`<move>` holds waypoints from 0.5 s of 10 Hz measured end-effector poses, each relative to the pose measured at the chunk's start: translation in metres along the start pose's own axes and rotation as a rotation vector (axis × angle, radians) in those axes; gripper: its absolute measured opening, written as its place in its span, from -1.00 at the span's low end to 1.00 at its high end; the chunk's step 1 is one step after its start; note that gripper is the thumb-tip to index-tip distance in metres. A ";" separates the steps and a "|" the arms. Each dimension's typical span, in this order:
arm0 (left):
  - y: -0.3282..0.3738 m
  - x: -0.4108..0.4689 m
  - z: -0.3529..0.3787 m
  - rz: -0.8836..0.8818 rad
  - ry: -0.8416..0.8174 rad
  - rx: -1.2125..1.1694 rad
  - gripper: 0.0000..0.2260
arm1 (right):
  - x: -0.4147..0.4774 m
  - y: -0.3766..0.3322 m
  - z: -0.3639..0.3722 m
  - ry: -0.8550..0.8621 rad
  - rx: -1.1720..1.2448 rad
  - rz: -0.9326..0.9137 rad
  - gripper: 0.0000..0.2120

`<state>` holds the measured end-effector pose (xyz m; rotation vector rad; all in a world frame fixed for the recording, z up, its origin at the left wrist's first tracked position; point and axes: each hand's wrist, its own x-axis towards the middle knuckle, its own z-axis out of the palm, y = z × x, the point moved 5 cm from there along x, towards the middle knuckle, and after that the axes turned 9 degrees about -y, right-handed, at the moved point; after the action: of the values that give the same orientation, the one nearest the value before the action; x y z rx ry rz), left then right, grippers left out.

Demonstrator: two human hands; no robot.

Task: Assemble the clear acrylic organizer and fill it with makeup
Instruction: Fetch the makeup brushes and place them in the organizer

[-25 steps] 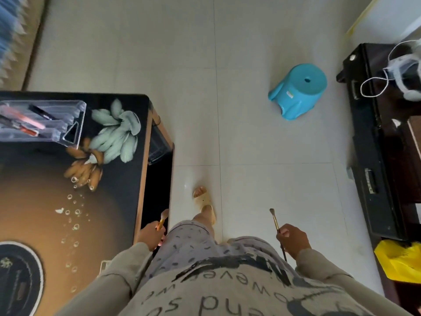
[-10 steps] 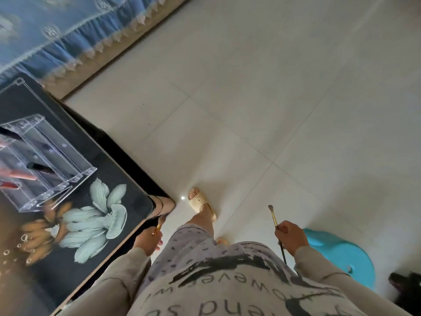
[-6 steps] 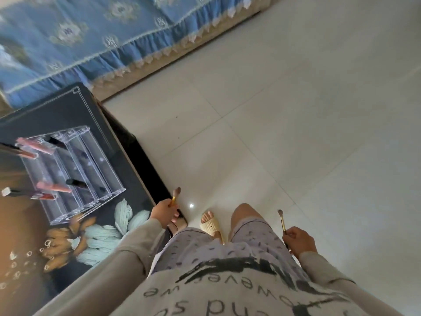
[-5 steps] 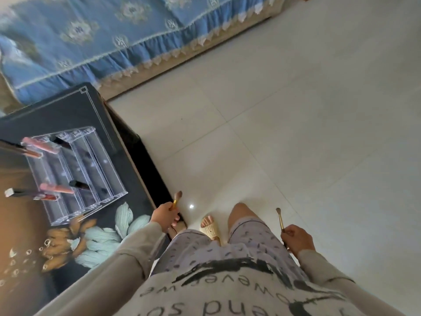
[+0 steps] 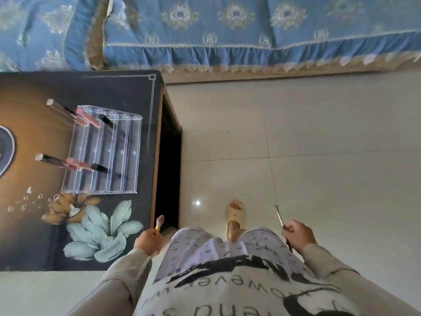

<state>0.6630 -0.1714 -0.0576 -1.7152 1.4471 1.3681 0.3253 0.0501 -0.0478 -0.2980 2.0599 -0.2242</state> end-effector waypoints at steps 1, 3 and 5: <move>0.003 -0.007 0.017 -0.057 0.030 -0.125 -0.81 | 0.030 -0.041 -0.035 0.001 -0.122 -0.083 -0.90; 0.029 -0.019 0.036 -0.084 0.001 -0.185 -0.92 | 0.069 -0.111 -0.064 -0.036 -0.264 -0.191 -0.84; 0.042 0.007 0.026 -0.120 0.035 -0.335 -0.79 | 0.099 -0.164 -0.068 -0.140 -0.423 -0.206 -0.85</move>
<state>0.6138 -0.1645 -0.0641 -2.0051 1.1584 1.5898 0.2387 -0.1337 -0.0510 -0.7646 1.9233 0.1104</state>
